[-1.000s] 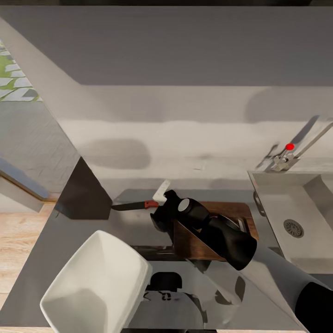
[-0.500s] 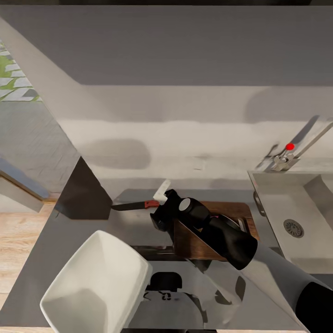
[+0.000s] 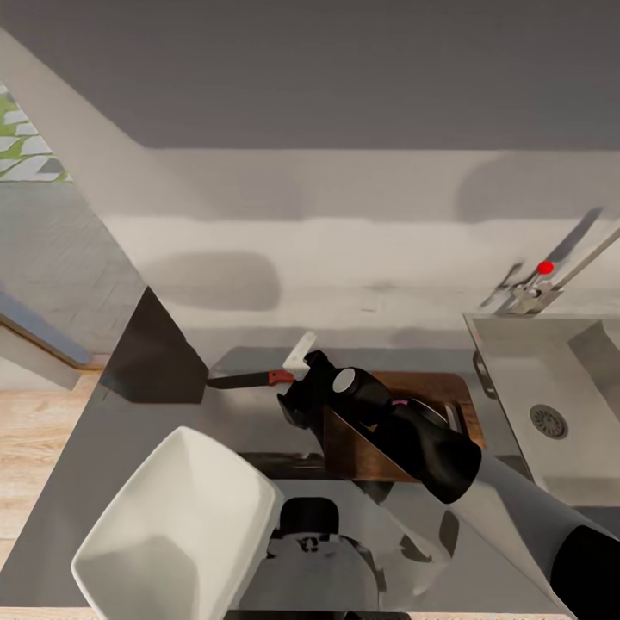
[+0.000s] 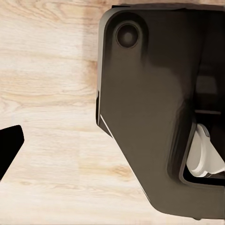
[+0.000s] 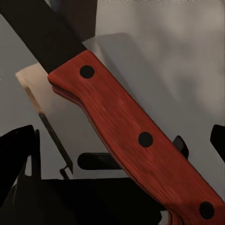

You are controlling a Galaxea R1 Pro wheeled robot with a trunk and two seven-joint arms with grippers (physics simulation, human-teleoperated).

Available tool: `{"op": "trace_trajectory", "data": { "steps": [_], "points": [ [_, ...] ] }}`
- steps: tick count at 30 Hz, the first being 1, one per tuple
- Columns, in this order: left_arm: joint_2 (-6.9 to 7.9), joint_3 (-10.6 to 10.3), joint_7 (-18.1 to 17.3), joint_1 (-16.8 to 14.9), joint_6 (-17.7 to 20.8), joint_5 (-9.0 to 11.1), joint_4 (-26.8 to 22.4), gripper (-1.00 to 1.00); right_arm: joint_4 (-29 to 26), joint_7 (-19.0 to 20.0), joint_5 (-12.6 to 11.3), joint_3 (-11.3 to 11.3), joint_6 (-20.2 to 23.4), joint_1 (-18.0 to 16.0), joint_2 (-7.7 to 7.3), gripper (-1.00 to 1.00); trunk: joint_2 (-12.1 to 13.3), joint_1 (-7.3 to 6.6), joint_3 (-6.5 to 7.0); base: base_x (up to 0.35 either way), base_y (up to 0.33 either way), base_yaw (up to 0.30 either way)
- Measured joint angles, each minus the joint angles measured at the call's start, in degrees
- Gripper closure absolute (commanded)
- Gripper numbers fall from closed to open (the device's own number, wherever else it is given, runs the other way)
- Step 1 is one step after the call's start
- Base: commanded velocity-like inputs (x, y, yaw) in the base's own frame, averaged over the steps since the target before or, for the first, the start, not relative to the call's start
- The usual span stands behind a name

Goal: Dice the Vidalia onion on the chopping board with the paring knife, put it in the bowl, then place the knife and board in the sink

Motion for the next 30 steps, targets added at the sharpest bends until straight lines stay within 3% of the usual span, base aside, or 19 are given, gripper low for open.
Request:
{"op": "trace_trajectory", "data": {
  "steps": [6,10,11,14,19,30],
  "points": [
    [0.00,0.00,0.00,0.00,0.00,0.00,0.08,-1.00,0.08,0.28,-0.35,-1.09,-0.21,0.00,-0.07,-1.00,0.00,0.00,-0.21,0.000,0.000,0.000],
    [0.00,-0.01,0.00,-0.01,0.00,0.00,0.09,-1.00,1.36,0.46,-1.91,-4.06,-0.30,0.02,-0.07,-1.00,0.00,0.00,-0.23,0.000,0.000,0.000],
    [0.00,0.00,0.00,0.00,0.00,0.00,0.10,-1.00,1.17,0.45,-0.01,-5.28,-0.27,0.01,-0.14,-1.00,0.02,0.02,-0.24,0.000,0.000,0.000],
    [0.00,0.00,0.00,0.00,0.00,0.00,0.15,-1.00,0.05,0.49,-0.07,-7.89,-0.27,0.01,-0.19,-1.00,0.02,0.01,-0.24,0.000,0.000,0.000],
    [0.00,0.00,0.00,0.00,0.00,0.00,0.22,-1.00,-0.39,0.58,-0.16,-8.88,-0.27,0.02,-0.21,-1.00,0.02,0.01,-0.24,0.000,0.000,0.000],
    [0.00,0.00,0.00,-0.01,0.00,0.00,0.18,-1.00,-0.47,1.12,-0.27,-8.86,-0.27,0.02,-0.11,-1.00,0.02,0.01,-0.24,0.000,0.000,0.000]
  ]
}}
